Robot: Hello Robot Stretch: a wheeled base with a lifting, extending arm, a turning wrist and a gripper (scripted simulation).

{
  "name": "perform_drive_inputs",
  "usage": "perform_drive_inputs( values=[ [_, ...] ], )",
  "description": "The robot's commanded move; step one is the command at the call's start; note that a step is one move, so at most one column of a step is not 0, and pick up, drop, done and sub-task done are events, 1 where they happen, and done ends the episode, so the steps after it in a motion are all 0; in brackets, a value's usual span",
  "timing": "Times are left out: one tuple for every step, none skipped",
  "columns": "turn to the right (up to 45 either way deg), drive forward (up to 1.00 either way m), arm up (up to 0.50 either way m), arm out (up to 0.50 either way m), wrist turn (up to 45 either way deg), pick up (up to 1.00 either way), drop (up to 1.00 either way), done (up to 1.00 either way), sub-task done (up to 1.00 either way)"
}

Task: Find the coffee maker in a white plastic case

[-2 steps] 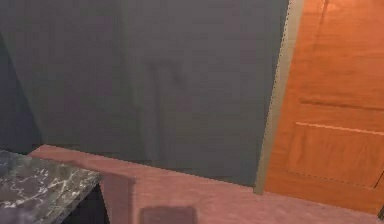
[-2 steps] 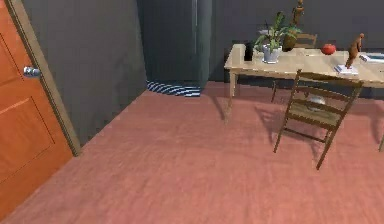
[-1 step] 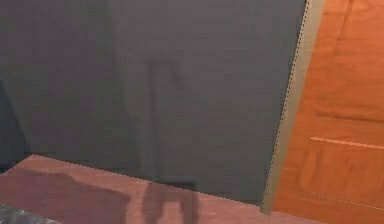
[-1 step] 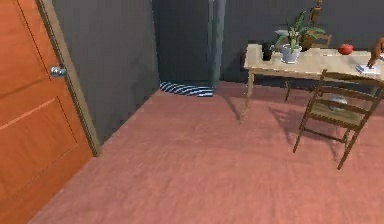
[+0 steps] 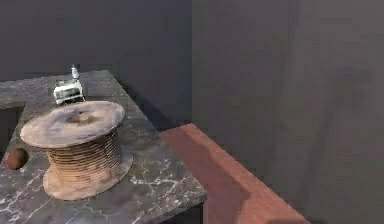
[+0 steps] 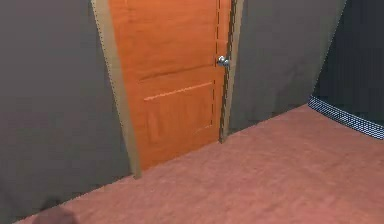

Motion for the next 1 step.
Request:
perform_drive_inputs(
  values=[
    [-45.0,0.00,0.00,0.00,0.0,0.00,0.00,0.00,0.00]
  ],
)
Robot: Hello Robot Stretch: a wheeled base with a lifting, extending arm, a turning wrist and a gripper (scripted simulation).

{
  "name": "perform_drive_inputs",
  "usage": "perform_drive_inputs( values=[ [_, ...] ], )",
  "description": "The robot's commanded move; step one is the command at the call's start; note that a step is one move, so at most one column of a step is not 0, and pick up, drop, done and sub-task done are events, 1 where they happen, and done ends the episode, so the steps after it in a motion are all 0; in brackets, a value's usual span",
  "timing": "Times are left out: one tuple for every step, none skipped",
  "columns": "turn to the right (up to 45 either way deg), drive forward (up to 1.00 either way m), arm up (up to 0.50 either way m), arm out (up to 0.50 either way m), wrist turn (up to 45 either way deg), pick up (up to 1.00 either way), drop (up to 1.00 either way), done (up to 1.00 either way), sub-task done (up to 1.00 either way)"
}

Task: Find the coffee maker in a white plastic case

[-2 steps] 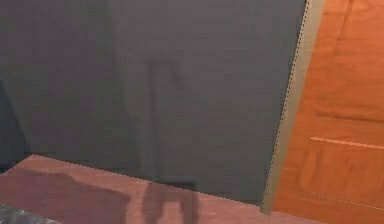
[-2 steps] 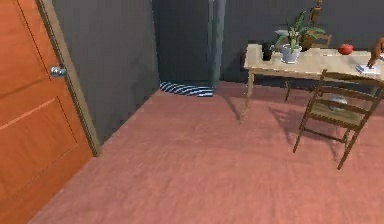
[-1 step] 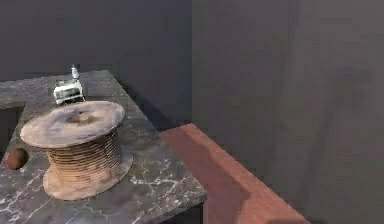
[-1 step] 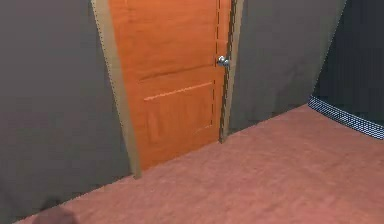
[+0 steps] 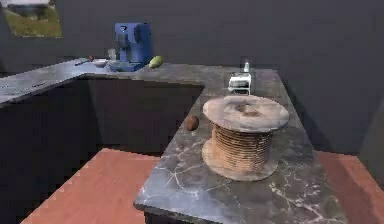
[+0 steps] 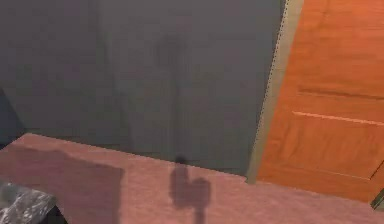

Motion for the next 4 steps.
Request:
perform_drive_inputs(
  values=[
    [-45.0,0.00,0.00,0.00,0.0,0.00,0.00,0.00,0.00],
    [-24.0,0.00,0.00,0.00,0.0,0.00,0.00,0.00,0.00],
    [-3.0,0.00,0.00,0.00,0.0,0.00,0.00,0.00,0.00],
    [0.0,0.45,0.00,0.00,0.0,0.00,0.00,0.00,0.00]
  ],
)
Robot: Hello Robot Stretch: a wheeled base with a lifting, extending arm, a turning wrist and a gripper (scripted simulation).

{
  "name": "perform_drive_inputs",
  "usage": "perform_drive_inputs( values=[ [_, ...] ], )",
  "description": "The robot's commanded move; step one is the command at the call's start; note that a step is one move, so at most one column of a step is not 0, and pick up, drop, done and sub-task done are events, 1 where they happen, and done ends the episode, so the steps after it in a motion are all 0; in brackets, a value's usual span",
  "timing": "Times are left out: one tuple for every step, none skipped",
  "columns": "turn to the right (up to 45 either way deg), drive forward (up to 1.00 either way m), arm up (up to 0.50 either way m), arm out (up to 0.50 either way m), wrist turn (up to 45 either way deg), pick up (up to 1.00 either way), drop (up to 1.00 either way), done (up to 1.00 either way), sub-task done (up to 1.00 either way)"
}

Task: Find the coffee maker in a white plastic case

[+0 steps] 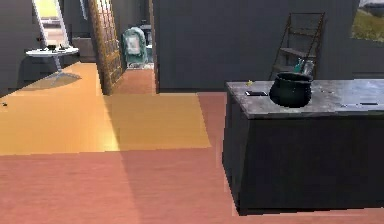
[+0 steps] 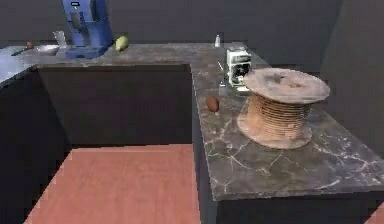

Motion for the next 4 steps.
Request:
perform_drive_inputs(
  values=[
    [36.0,0.00,0.00,0.00,0.0,0.00,0.00,0.00,0.00],
    [3.0,0.00,0.00,0.00,0.0,0.00,0.00,0.00,0.00],
    [-45.0,0.00,0.00,0.00,0.0,0.00,0.00,0.00,0.00],
    [-45.0,0.00,0.00,0.00,0.0,0.00,0.00,0.00,0.00]
  ],
)
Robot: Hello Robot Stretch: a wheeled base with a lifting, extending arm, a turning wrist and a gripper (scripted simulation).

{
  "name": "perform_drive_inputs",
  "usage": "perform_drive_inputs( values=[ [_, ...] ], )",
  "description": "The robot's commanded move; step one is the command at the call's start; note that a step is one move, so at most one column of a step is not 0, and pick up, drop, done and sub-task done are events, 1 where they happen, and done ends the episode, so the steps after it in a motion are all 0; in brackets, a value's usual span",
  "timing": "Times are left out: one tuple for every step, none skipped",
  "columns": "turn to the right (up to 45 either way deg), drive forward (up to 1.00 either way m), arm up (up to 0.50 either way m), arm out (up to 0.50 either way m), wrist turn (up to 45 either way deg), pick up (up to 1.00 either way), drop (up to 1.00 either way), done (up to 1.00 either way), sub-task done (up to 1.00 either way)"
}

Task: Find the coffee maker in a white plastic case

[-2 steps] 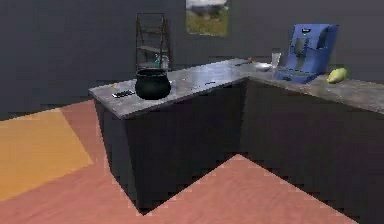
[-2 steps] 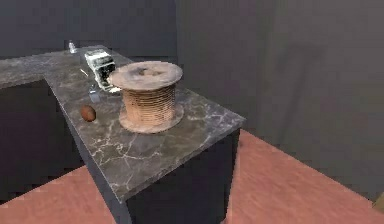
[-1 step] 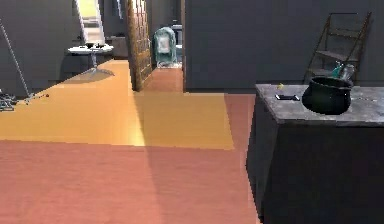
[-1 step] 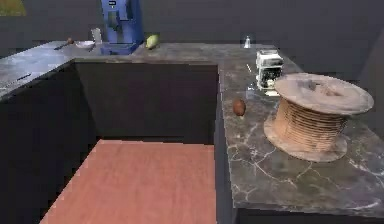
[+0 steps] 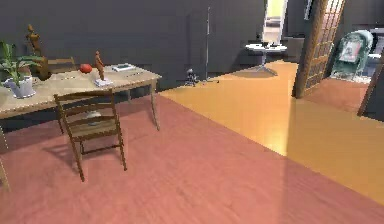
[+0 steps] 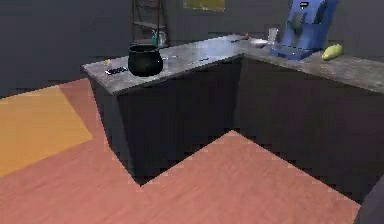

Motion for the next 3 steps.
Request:
perform_drive_inputs(
  values=[
    [-39.0,0.00,0.00,0.00,0.0,0.00,0.00,0.00,0.00],
    [0.0,0.10,0.00,0.00,0.0,0.00,0.00,0.00,0.00],
    [45.0,0.00,0.00,0.00,0.0,0.00,0.00,0.00,0.00]
  ],
)
